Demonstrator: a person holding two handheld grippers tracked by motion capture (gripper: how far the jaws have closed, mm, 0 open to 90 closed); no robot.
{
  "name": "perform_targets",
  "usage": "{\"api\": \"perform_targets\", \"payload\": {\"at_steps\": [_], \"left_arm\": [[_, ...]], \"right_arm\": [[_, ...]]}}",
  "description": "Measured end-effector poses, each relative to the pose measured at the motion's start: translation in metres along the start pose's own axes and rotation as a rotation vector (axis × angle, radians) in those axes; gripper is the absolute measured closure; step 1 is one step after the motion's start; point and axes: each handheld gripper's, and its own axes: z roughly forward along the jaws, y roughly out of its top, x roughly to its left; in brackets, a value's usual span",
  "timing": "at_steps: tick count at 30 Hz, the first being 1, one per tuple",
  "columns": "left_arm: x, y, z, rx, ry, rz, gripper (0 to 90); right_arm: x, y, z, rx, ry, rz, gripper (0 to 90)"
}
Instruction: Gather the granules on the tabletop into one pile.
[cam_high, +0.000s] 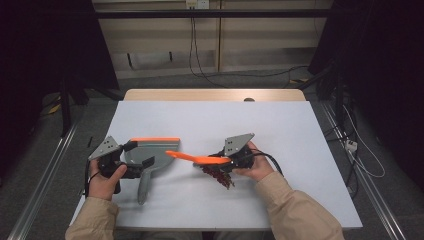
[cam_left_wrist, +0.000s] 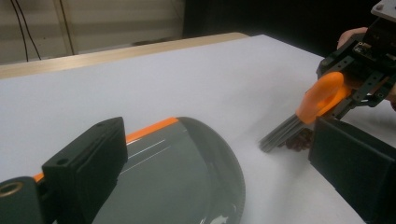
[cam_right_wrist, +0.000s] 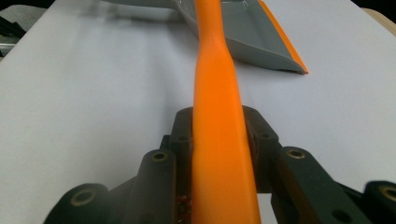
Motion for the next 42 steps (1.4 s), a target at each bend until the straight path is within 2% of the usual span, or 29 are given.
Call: {"api": "perform_targets", "payload": {"at_steps": [12, 16, 22, 25, 30, 31, 35, 42], "left_arm": [[-0.001, 0.0, 0.001, 0.001, -0.002, 0.004, 4.5], [-0.002, 0.0, 0.001, 0.0, -0.004, 0.007, 4.5], [-0.003, 0.001, 0.001, 0.002, -0.003, 0.009, 4.5], [-0.003, 0.001, 0.001, 0.003, -0.004, 0.011, 4.5], [-0.003, 0.001, 0.001, 0.002, -0.002, 0.011, 4.5], [-0.003, 0.001, 0.001, 0.004, -0.002, 0.011, 4.5], [-0.004, 0.001, 0.001, 0.01, -0.002, 0.021, 4.5], [-0.009, 0.001, 0.002, 0.042, -0.009, 0.027, 4.3]], "right_arm": [[0.008, -0.001, -0.004, 0.0, 0.013, -0.003, 69.6], [0.011, -0.001, -0.006, -0.004, 0.007, 0.009, 69.6], [0.015, -0.001, -0.008, -0.011, 0.024, 0.019, 69.8], [0.015, -0.001, -0.008, -0.015, 0.0, 0.018, 70.0], [0.011, -0.001, -0.014, -0.075, -0.024, 0.071, 70.4], [0.011, 0.0, -0.015, -0.086, -0.049, 0.068, 70.3], [0.008, 0.002, -0.024, -0.148, -0.092, 0.114, 70.4], [0.013, -0.001, -0.039, -0.167, -0.209, 0.182, 70.4]]}}
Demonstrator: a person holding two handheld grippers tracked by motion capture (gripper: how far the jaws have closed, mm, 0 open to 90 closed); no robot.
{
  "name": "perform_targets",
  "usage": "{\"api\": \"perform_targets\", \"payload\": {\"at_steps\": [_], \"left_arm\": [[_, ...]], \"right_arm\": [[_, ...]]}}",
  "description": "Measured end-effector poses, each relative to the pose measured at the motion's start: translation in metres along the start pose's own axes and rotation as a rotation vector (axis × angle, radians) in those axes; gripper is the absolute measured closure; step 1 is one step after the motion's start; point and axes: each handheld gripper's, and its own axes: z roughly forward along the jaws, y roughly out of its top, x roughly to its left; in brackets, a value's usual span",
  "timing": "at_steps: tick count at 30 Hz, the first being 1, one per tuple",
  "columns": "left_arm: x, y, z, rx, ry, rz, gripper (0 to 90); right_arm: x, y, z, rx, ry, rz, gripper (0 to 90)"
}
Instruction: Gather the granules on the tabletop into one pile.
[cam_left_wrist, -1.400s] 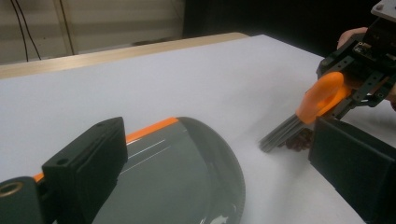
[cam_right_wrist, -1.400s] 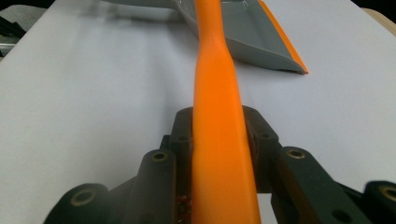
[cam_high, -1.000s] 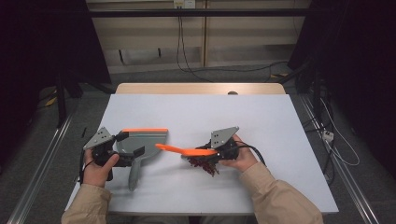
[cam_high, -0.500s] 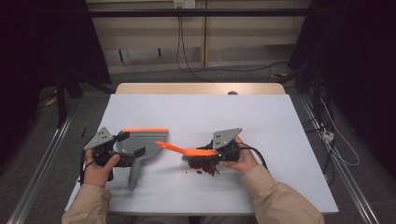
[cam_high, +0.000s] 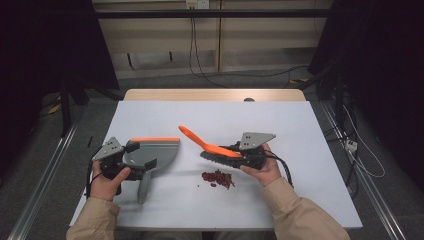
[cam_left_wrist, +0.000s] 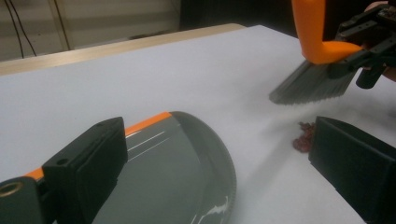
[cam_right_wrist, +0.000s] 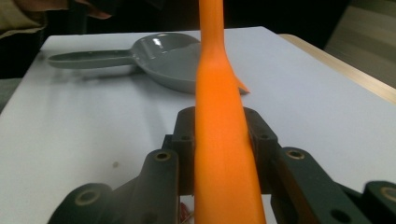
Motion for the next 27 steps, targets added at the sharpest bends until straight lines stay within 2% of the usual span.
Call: {"api": "perform_targets", "payload": {"at_steps": [5, 9, 13, 14, 17, 20, 24, 27], "left_arm": [[-0.007, -0.001, -0.001, 0.03, 0.003, 0.017, 4.1], [-0.011, -0.005, -0.002, 0.043, 0.007, 0.013, 4.1], [-0.014, -0.009, -0.004, 0.063, 0.025, -0.002, 4.3], [-0.015, -0.01, -0.004, 0.064, 0.022, -0.012, 4.3], [-0.017, -0.013, -0.005, 0.091, 0.04, 0.003, 4.8], [-0.018, -0.018, -0.005, 0.12, 0.058, -0.006, 5.3], [-0.019, -0.023, -0.005, 0.149, 0.092, -0.015, 6.2], [-0.018, -0.027, -0.002, 0.18, 0.112, -0.006, 6.4]], "right_arm": [[0.004, -0.007, -0.016, -0.007, -0.096, 0.071, 70.5], [0.006, -0.012, -0.03, -0.029, -0.171, 0.124, 70.5], [0.006, -0.016, -0.043, -0.043, -0.222, 0.182, 70.5], [0.006, -0.018, -0.046, -0.048, -0.232, 0.202, 70.6], [0.005, -0.023, -0.052, -0.046, -0.261, 0.237, 70.6], [0.004, -0.027, -0.058, -0.042, -0.282, 0.256, 70.6], [0.004, -0.028, -0.063, -0.056, -0.294, 0.255, 70.6], [0.004, -0.029, -0.064, -0.056, -0.299, 0.255, 70.6]]}}
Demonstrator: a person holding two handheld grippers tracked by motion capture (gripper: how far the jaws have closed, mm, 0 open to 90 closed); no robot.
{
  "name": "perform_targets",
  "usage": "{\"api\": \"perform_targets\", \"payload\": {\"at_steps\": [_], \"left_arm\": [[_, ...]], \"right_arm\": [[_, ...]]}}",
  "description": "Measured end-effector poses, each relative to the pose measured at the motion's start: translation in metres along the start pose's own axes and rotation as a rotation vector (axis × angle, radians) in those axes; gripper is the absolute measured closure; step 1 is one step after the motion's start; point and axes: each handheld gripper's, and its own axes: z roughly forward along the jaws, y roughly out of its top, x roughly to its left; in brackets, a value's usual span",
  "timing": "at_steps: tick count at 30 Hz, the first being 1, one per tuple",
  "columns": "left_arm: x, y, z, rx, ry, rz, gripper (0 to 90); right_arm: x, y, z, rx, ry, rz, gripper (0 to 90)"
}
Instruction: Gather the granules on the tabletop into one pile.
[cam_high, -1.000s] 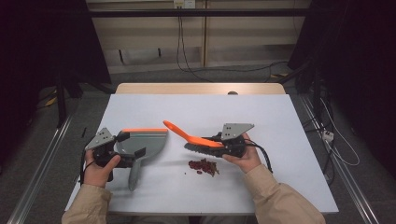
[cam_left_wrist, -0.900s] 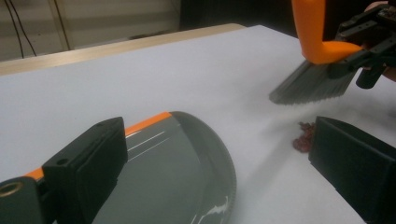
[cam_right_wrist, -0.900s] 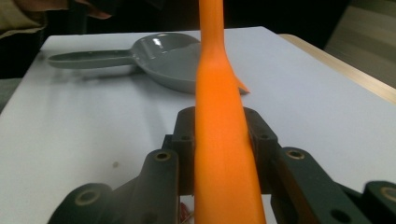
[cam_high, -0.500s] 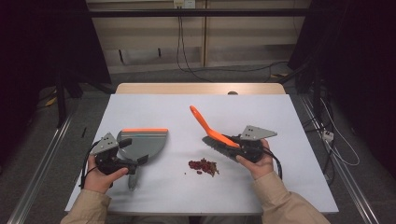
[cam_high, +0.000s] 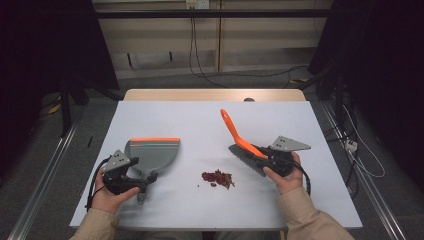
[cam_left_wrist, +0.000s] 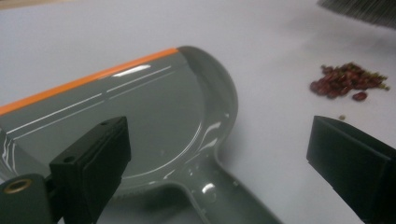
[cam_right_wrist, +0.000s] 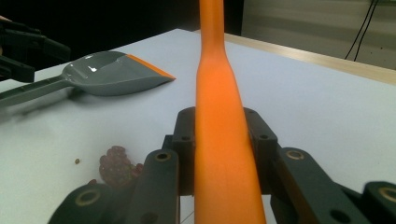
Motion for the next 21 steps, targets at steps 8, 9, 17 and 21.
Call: {"api": "perform_targets", "payload": {"at_steps": [8, 9, 17, 21], "left_arm": [[0.002, -0.006, -0.003, 0.035, 0.082, 0.01, 6.9], [0.002, -0.007, -0.004, 0.04, 0.093, 0.021, 6.8], [0.003, -0.012, -0.004, 0.069, 0.14, -0.006, 5.9], [-0.002, -0.012, -0.007, 0.074, 0.173, 0.006, 5.9]], "right_arm": [[0.002, 0.001, -0.001, -0.014, -0.002, -0.011, 70.5], [0.002, 0.0, -0.001, -0.016, -0.002, -0.012, 70.5], [0.003, 0.0, 0.0, -0.016, -0.003, -0.014, 70.5], [0.003, 0.001, 0.0, -0.026, -0.004, -0.023, 70.5]]}}
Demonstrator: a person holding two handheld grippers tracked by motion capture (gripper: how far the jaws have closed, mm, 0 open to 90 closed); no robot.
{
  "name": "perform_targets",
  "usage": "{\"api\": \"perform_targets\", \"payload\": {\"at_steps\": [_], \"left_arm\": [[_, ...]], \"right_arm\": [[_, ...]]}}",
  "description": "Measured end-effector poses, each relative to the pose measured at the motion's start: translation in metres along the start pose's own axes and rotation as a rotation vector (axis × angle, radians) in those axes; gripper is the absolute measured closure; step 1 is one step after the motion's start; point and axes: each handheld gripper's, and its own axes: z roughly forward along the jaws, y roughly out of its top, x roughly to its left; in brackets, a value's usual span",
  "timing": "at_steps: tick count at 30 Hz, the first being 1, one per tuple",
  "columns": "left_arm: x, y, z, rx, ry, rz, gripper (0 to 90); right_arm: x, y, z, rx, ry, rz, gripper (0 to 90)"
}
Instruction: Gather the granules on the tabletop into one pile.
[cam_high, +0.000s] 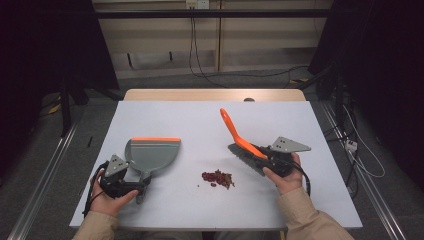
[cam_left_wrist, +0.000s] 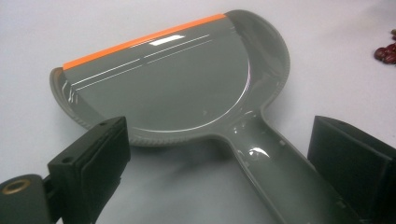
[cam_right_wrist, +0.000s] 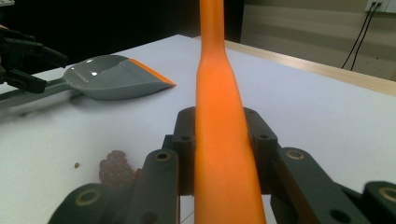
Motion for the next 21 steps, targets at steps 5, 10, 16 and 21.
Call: {"api": "perform_targets", "payload": {"at_steps": [5, 10, 16, 21], "left_arm": [[-0.003, -0.001, 0.0, 0.028, 0.006, -0.019, 6.5], [0.001, -0.003, -0.003, 0.041, 0.009, -0.039, 10.8], [0.008, -0.004, -0.007, 0.041, -0.006, -0.05, 19.9], [0.01, -0.005, -0.006, 0.059, -0.025, -0.057, 36.5]], "right_arm": [[-0.001, -0.001, 0.0, -0.004, -0.005, 0.009, 70.5], [-0.001, -0.001, 0.0, -0.004, -0.009, 0.003, 70.5], [-0.002, 0.0, -0.001, -0.013, -0.012, 0.005, 70.5], [-0.001, 0.0, 0.001, -0.014, -0.007, 0.005, 70.5]]}}
